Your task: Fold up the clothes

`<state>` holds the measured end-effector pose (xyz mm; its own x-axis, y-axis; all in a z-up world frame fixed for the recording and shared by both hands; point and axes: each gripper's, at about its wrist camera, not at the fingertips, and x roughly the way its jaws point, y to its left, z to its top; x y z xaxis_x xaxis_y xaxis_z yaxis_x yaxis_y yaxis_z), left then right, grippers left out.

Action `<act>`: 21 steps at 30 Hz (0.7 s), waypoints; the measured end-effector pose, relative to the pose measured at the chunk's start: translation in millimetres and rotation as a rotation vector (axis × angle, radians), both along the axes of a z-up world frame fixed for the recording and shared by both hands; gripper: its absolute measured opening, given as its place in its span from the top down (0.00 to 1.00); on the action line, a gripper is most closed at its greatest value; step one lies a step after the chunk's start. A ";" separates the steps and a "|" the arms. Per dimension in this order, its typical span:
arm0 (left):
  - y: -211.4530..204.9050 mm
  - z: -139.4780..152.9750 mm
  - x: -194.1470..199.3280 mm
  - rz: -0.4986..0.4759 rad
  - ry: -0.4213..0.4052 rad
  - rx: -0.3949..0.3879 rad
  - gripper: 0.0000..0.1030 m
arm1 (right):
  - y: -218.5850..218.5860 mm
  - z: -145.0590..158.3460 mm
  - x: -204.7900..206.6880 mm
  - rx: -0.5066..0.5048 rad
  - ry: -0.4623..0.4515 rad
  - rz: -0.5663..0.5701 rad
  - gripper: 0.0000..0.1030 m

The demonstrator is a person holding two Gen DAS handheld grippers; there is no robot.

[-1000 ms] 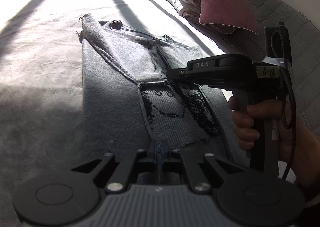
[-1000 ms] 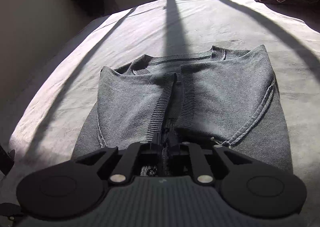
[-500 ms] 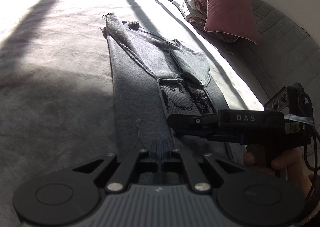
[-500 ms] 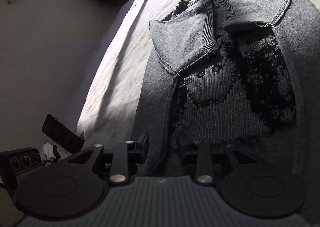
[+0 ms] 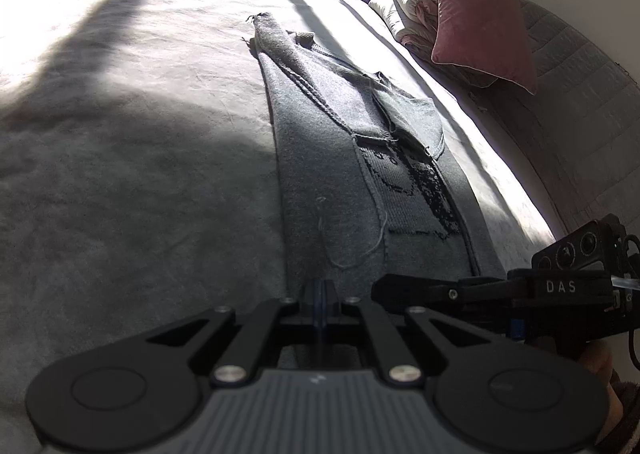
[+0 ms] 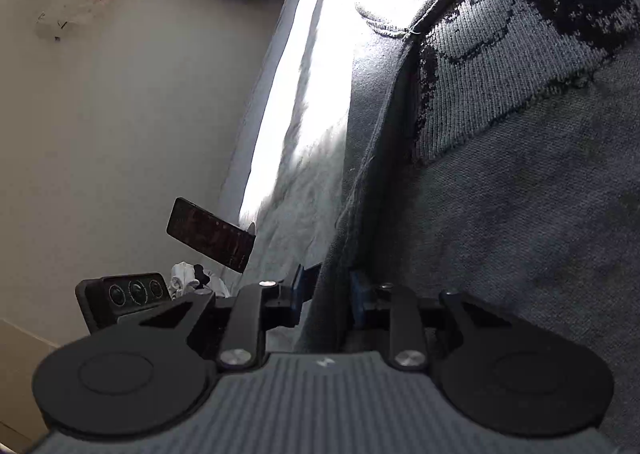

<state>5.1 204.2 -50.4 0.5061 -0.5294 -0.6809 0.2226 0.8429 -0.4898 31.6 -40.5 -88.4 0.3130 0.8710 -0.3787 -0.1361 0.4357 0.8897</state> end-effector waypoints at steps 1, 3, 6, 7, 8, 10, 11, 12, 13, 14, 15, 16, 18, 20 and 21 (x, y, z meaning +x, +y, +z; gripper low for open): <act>-0.1 0.1 -1.7 0.000 -0.002 0.003 0.99 | 3.5 -0.7 -3.6 0.005 -0.003 0.016 0.74; 0.4 0.4 -5.1 0.001 -0.005 0.009 0.99 | 9.6 -2.0 -10.6 0.020 -0.006 0.046 0.74; 2.4 1.2 -8.3 0.003 -0.005 0.010 0.99 | 16.2 -4.1 -17.1 0.056 -0.004 0.082 0.76; 3.3 1.5 -9.1 0.004 -0.006 0.011 0.99 | 18.0 -4.7 -19.2 0.069 -0.004 0.093 0.76; 4.1 1.8 -10.0 0.005 -0.007 0.013 0.99 | 18.7 -4.4 -23.7 0.079 -0.008 0.103 0.76; 4.6 2.5 -11.4 0.005 -0.010 0.016 0.99 | 20.2 -3.5 -32.6 0.100 -0.017 0.123 0.76; 4.4 3.1 -12.5 0.003 -0.011 0.018 0.99 | 20.2 -2.2 -35.3 0.112 -0.020 0.129 0.76; 4.0 3.7 -13.4 0.000 -0.014 0.020 0.99 | 19.3 0.0 -37.7 0.123 -0.022 0.133 0.76; 3.3 4.4 -14.0 -0.003 -0.017 0.021 0.99 | 18.4 2.0 -39.8 0.134 -0.024 0.136 0.76; 2.1 5.0 -14.6 -0.008 -0.020 0.021 0.99 | 17.5 2.8 -41.0 0.142 -0.025 0.139 0.77; 0.8 5.7 -15.2 -0.014 -0.024 0.022 0.99 | 16.6 3.8 -42.3 0.150 -0.026 0.140 0.78; -0.8 6.7 -16.2 -0.023 -0.030 0.022 0.99 | 15.6 5.4 -44.6 0.151 -0.028 0.139 0.79; -4.1 9.0 -18.4 -0.041 -0.044 0.023 0.99 | 15.3 7.2 -47.6 0.121 -0.038 0.131 0.87; -7.9 11.2 -20.2 -0.058 -0.056 0.024 0.99 | 14.6 8.9 -49.8 0.088 -0.048 0.126 0.90; -9.6 12.1 -21.0 -0.065 -0.063 0.023 0.99 | 13.9 9.9 -50.9 0.073 -0.052 0.123 0.91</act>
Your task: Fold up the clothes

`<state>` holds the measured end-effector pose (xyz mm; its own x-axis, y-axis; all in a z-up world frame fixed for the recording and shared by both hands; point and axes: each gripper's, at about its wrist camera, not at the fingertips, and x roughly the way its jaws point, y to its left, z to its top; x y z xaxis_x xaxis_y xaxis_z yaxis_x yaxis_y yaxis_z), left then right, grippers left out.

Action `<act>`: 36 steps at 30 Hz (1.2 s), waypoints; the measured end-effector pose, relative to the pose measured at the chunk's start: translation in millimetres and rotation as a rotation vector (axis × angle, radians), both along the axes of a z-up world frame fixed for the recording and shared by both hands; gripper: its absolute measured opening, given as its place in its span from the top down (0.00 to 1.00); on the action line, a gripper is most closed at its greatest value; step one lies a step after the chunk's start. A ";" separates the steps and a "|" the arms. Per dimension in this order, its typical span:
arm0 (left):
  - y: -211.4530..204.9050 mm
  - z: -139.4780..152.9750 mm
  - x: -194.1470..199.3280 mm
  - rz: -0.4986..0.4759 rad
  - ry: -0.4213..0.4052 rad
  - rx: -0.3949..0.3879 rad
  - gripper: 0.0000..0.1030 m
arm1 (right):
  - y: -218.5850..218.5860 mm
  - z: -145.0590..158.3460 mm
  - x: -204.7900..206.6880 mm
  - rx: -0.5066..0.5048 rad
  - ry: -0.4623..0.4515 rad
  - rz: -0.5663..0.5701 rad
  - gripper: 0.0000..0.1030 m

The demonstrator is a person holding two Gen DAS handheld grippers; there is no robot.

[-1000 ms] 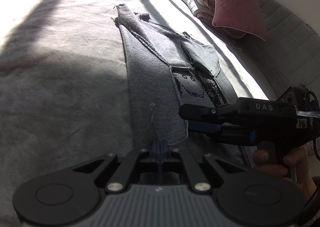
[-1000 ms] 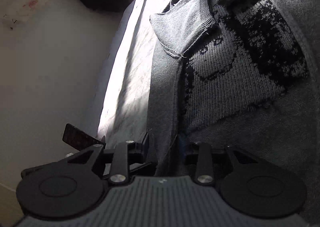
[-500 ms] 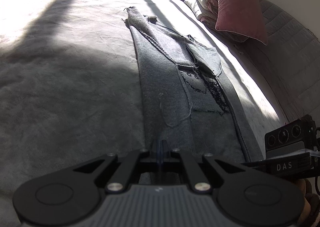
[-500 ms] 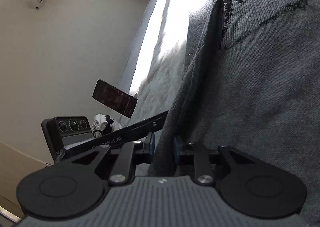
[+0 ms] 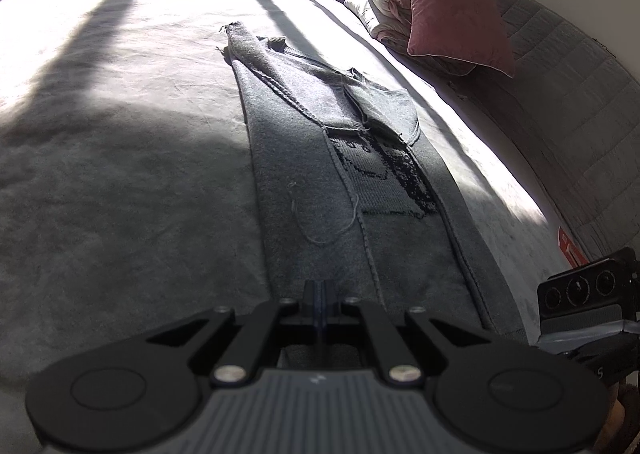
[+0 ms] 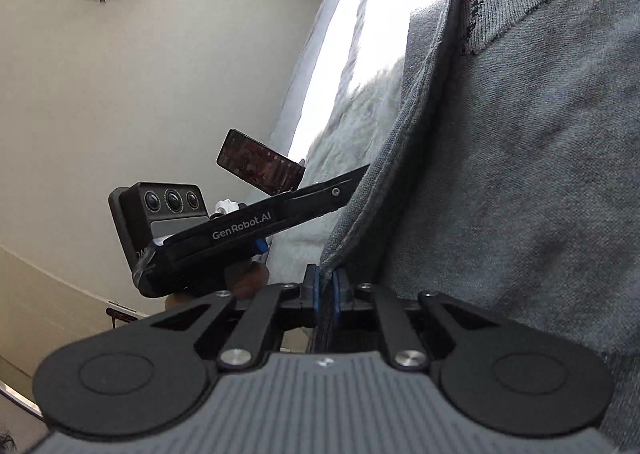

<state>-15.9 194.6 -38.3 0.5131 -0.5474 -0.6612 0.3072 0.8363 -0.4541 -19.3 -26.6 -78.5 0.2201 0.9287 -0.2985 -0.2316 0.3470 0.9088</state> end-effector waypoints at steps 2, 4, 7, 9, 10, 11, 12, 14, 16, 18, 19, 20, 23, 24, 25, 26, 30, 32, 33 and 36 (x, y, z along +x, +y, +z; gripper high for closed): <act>-2.4 1.4 -1.2 -0.013 -0.011 -0.002 0.99 | -1.2 2.4 -1.0 -0.017 -0.008 -0.007 0.91; -4.5 2.3 -1.5 -0.026 -0.021 -0.005 0.99 | -6.7 8.7 -1.2 -0.043 -0.005 -0.012 0.91; -9.6 2.7 -2.0 -0.053 -0.031 -0.002 0.99 | -14.3 16.9 0.5 -0.116 0.012 -0.018 0.91; -14.3 1.8 -1.9 -0.070 -0.032 0.012 0.99 | -19.3 18.7 1.5 -0.168 0.014 -0.026 0.91; -16.9 0.7 -1.5 -0.077 -0.029 0.025 0.99 | -19.9 15.5 0.6 -0.178 0.018 -0.027 0.90; -19.5 -0.3 -1.0 -0.084 -0.026 0.037 0.99 | -20.3 12.3 -0.2 -0.186 0.024 -0.028 0.87; -22.2 -1.8 -0.3 -0.091 -0.021 0.051 0.99 | -19.4 8.8 -0.6 -0.187 0.041 -0.028 0.85; -26.5 -4.3 0.3 -0.099 -0.017 0.071 0.99 | -17.9 1.2 -3.0 -0.183 0.068 -0.021 0.85; -26.2 -3.2 0.9 -0.099 -0.024 0.060 0.99 | -14.8 -4.8 -6.1 -0.171 0.082 -0.010 0.84; -26.1 -1.7 1.5 -0.097 -0.034 0.046 0.99 | -10.2 -9.0 -8.5 -0.157 0.089 0.000 0.84; -26.5 -0.8 1.8 -0.094 -0.039 0.039 0.99 | -7.6 -9.8 -9.2 -0.153 0.089 0.005 0.84; -27.5 0.0 2.4 -0.094 -0.044 0.034 0.99 | -5.0 -10.2 -9.9 -0.151 0.087 0.009 0.84; -32.1 1.4 4.4 -0.100 -0.056 0.023 0.99 | 2.6 -4.8 -12.5 -0.175 0.052 0.030 0.90; -34.1 2.1 4.7 -0.105 -0.062 0.017 0.99 | 4.5 -1.8 -13.4 -0.178 0.041 0.040 0.91; -36.2 2.8 5.2 -0.109 -0.067 0.014 0.99 | 6.2 1.1 -14.3 -0.183 0.030 0.049 0.91; -38.5 3.1 5.9 -0.113 -0.068 0.017 0.99 | 6.7 3.2 -14.2 -0.198 0.021 0.051 0.91; -51.0 -2.2 12.1 -0.125 -0.044 0.074 0.98 | 11.8 3.5 -11.0 -0.297 0.014 0.073 0.91; -55.4 -3.8 15.3 -0.129 -0.036 0.084 0.98 | 9.6 3.5 -9.0 -0.296 0.035 0.079 0.85; -56.7 -3.5 16.7 -0.129 -0.039 0.085 0.98 | 6.6 7.5 -9.2 -0.289 0.034 0.076 0.85; -58.1 1.0 21.5 -0.112 -0.063 0.082 0.98 | -0.5 22.0 -1.2 -0.309 -0.012 0.049 0.79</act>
<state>5.6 136.5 -37.3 0.4932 -0.5493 -0.6746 0.4265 0.8285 -0.3628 -20.5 -27.1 -56.5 0.1824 0.8038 -0.5662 -0.2645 0.5947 0.7592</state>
